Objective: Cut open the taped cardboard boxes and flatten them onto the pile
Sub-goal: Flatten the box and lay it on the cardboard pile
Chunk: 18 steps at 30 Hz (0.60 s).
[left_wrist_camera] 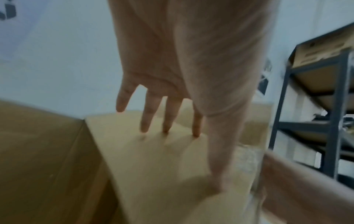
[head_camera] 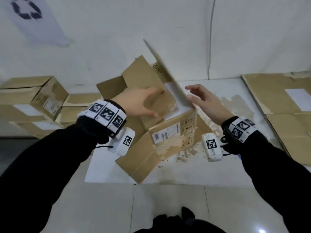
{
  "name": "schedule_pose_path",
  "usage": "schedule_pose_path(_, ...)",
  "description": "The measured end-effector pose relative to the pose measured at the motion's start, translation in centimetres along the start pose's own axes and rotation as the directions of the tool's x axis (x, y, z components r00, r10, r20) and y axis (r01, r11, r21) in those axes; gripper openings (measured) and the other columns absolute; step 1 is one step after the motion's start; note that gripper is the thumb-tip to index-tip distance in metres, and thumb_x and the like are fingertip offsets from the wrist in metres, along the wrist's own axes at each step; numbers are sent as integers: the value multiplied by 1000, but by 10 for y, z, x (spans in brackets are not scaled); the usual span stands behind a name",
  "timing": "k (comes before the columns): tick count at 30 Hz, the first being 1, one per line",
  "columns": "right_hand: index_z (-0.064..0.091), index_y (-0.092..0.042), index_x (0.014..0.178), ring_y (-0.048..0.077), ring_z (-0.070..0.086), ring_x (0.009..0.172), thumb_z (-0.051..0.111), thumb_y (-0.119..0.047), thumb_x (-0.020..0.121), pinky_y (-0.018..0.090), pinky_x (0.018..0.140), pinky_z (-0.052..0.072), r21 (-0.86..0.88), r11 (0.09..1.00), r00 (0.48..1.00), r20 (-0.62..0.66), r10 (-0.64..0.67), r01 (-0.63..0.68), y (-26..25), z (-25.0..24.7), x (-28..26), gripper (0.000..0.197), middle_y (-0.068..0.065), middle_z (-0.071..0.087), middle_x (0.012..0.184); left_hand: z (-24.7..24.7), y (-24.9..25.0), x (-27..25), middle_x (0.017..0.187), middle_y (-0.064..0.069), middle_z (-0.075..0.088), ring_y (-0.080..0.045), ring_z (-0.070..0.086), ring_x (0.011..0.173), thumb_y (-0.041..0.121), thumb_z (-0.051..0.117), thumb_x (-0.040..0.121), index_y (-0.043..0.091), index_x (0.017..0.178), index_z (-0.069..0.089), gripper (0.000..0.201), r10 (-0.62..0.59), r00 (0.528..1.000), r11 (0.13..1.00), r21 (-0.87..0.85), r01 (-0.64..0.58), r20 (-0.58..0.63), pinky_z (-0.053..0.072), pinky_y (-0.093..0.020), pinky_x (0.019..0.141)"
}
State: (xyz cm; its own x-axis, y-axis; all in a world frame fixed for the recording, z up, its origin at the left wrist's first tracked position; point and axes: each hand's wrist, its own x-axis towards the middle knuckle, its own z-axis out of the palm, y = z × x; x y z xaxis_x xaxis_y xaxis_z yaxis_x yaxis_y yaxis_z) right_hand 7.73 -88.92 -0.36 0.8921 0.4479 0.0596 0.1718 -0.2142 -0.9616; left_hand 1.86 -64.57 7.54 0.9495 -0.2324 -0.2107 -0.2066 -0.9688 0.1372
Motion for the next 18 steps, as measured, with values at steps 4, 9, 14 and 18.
schedule_pose_path(4, 21, -21, 146, 6, 35, 128, 64, -31, 86, 16, 94, 37, -114, 985, 956, 249, 157, -132, -3, -2, 15, 74, -3, 30, 149, -42, 19, -36, 105, -7, 66, -26, 59, 91, 27, 50, 93, 20, 125, 53, 33, -85, 922, 994, 31, 104, -378, 48, -40, 84)
schedule_pose_path(9, 7, -24, 149, 17, 46, 123, 77, -45, 68, 29, 97, 46, -118, 985, 956, 250, 152, -126, 4, 16, 34, 109, 5, 34, 146, -28, 91, -33, 116, -6, 59, -24, 55, 103, 23, 40, 94, 14, 127, 52, 35, -19, 853, 996, -82, -28, -521, 43, -39, 88)
schedule_pose_path(14, -6, -26, 150, 17, 41, 130, 73, -36, 75, 34, 106, 39, 68, 983, 908, 400, 128, -168, 21, 13, 39, 109, 2, 26, 151, 51, 107, 12, 156, -14, 21, -27, 12, 146, 40, 16, 103, 7, 148, 27, 57, -319, 907, 942, 10, 334, -276, 5, -41, 119)
schedule_pose_path(18, 22, -31, 147, 13, 37, 134, 54, -50, 84, 44, 114, 21, 84, 965, 909, 364, 202, -248, 38, -2, 49, 73, -3, 40, 147, 88, 93, 6, 159, -10, 15, -23, 7, 148, 42, 6, 100, 12, 151, 20, 60, -253, 896, 953, 66, 296, -365, -2, -39, 118)
